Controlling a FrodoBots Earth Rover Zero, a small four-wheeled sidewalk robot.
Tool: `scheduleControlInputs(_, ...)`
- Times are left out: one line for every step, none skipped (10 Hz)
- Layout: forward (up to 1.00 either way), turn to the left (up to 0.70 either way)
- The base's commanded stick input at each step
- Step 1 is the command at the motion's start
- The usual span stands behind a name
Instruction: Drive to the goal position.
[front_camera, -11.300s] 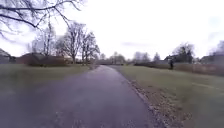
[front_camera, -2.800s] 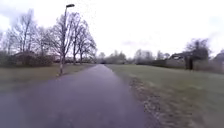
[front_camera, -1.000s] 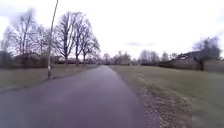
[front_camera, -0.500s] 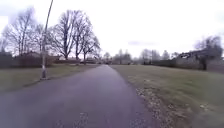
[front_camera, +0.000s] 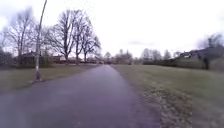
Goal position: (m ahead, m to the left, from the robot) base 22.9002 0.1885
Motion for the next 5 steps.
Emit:
scheduleControlInputs(1.00,0.00)
scheduleControlInputs(1.00,0.00)
scheduleControlInputs(1.00,0.00)
scheduleControlInputs(1.00,0.00)
scheduleControlInputs(1.00,0.00)
